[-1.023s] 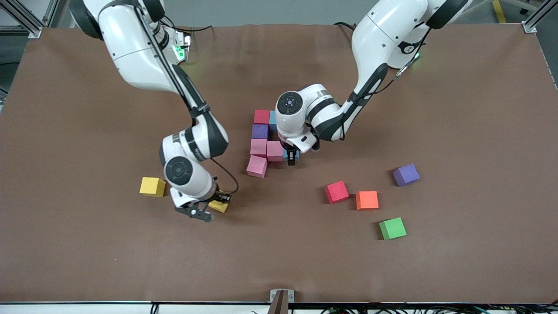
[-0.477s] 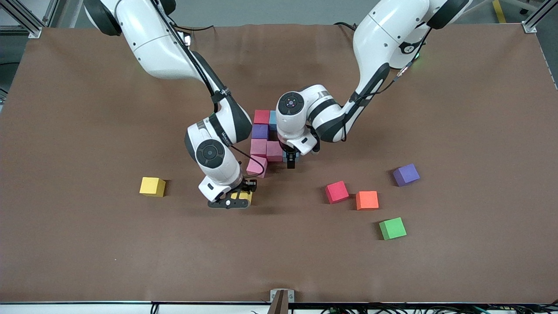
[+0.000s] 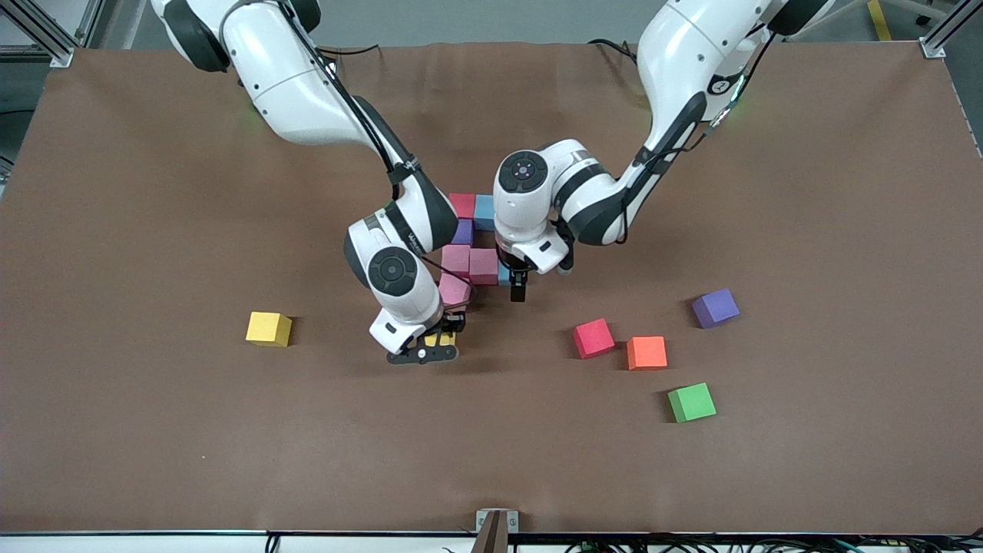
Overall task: Arrange 11 blocks into digit 3
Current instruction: 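Place the light blue cube at the center with the left gripper, then grasp the red cube with the left gripper while the right gripper carries yellow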
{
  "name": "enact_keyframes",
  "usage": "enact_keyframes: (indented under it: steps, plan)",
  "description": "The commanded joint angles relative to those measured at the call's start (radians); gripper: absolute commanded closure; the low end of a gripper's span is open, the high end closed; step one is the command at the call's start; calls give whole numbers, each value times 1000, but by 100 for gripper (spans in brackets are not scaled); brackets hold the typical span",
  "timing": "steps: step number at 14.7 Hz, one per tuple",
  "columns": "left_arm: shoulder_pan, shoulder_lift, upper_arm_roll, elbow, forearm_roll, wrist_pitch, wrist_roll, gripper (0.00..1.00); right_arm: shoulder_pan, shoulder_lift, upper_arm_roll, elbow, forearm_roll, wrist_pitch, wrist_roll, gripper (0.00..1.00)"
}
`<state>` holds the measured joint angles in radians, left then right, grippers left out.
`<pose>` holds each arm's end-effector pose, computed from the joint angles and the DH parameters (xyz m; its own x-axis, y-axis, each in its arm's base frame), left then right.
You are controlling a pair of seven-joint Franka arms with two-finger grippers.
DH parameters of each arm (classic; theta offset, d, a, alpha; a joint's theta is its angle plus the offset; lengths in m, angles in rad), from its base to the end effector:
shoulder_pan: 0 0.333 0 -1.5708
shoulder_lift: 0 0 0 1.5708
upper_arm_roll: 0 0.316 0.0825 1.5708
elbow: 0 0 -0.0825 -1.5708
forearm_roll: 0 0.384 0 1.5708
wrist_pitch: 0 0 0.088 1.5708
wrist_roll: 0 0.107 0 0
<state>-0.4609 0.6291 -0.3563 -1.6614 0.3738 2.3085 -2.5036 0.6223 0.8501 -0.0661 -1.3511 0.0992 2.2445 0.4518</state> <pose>0.4980 -0.4762 0.2655 0.0583 0.9983 0.0000 0.9927 -0.0579 0.1055 0.6240 0.4042 0.2177 0.9974 0.0671 0.0270 0.0683 -0.9966 -0.0471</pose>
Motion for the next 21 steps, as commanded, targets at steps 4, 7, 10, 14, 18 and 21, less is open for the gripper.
enact_keyframes:
  steps: [4,7,10,14,18,21]
  plan:
    - [134,-77,-81,-43,4,-38,93,0,13,32,-1,49,4,-72,33,98]
    - [206,-88,-92,-35,5,-53,213,0,25,30,-1,49,5,-98,51,98]
    - [270,-80,-92,-27,4,-74,414,0,42,30,-1,46,8,-97,82,98]
    - [314,-39,-90,-6,-16,-74,708,0,60,29,-1,47,11,-95,97,98]
    - [314,0,-82,37,-21,-74,978,0,65,27,-1,47,11,-98,96,98]
    - [314,35,-81,71,-15,-72,1104,0,63,24,-1,47,5,-106,73,98]
